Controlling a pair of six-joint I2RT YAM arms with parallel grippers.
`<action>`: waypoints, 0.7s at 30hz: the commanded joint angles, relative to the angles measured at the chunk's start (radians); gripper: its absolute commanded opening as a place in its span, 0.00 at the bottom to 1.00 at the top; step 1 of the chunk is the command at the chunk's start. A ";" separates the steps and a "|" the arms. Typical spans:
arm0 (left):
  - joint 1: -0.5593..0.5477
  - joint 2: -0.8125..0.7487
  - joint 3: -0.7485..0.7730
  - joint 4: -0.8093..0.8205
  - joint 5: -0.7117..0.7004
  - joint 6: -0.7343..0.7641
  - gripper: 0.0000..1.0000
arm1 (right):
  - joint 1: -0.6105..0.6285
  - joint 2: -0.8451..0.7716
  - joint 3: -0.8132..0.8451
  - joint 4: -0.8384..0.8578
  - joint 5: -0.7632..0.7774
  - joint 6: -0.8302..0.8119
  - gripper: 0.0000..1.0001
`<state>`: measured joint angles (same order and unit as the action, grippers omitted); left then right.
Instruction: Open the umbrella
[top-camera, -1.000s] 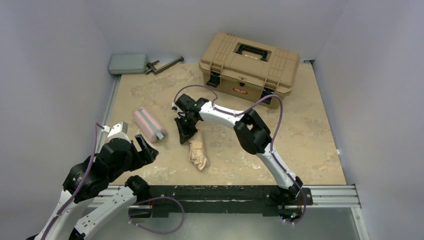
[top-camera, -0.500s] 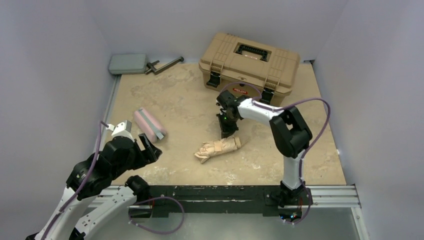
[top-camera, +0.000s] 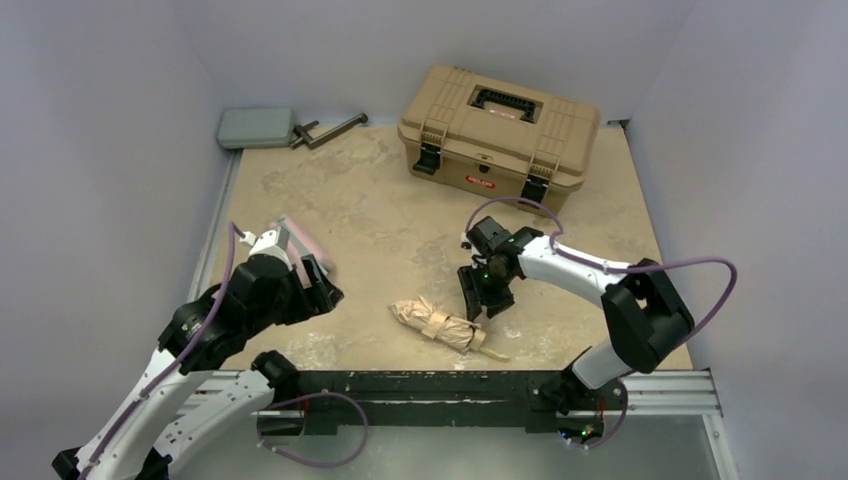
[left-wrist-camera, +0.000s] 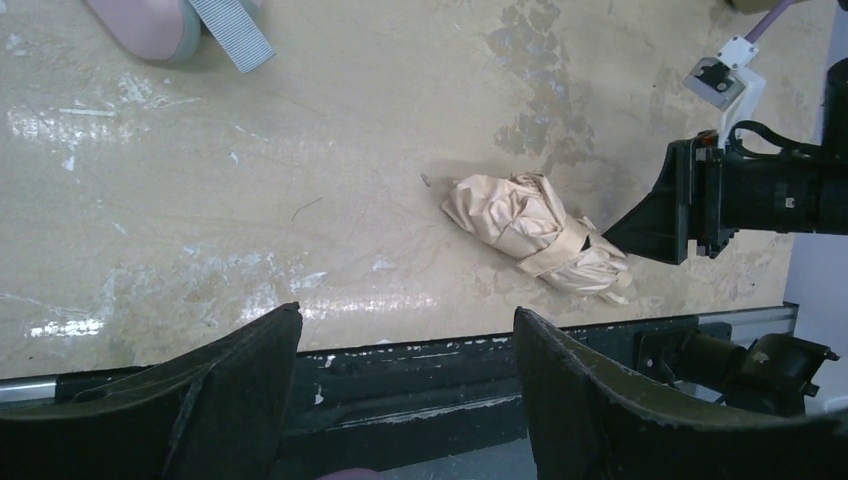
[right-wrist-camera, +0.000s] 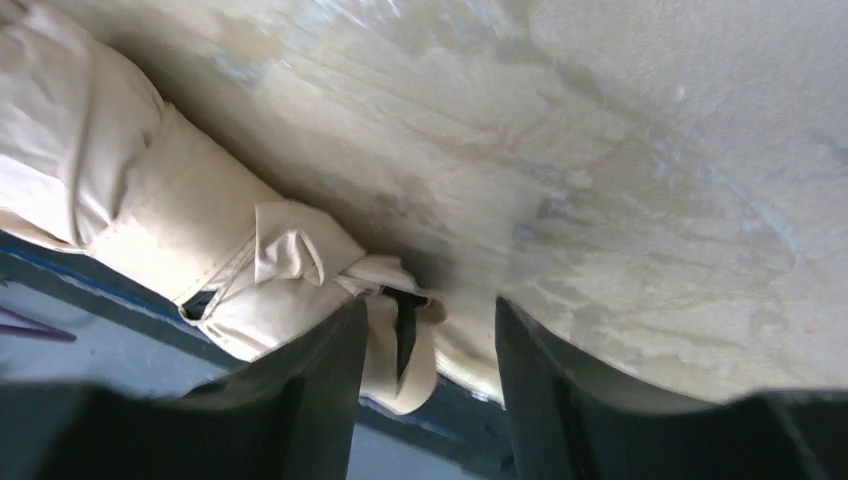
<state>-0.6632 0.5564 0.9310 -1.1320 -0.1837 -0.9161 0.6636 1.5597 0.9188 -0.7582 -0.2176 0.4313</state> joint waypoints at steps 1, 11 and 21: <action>0.001 0.054 0.010 0.085 0.038 0.043 0.75 | 0.003 -0.090 0.053 0.003 -0.042 -0.054 0.58; 0.001 0.054 0.032 0.068 0.019 0.057 0.76 | 0.000 -0.123 0.106 0.089 -0.186 -0.088 0.71; 0.001 -0.008 0.007 0.030 -0.004 0.042 0.76 | 0.002 -0.073 -0.102 0.253 -0.294 -0.076 0.86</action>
<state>-0.6632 0.5571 0.9314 -1.0962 -0.1684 -0.8726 0.6655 1.4773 0.8738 -0.5945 -0.4568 0.3538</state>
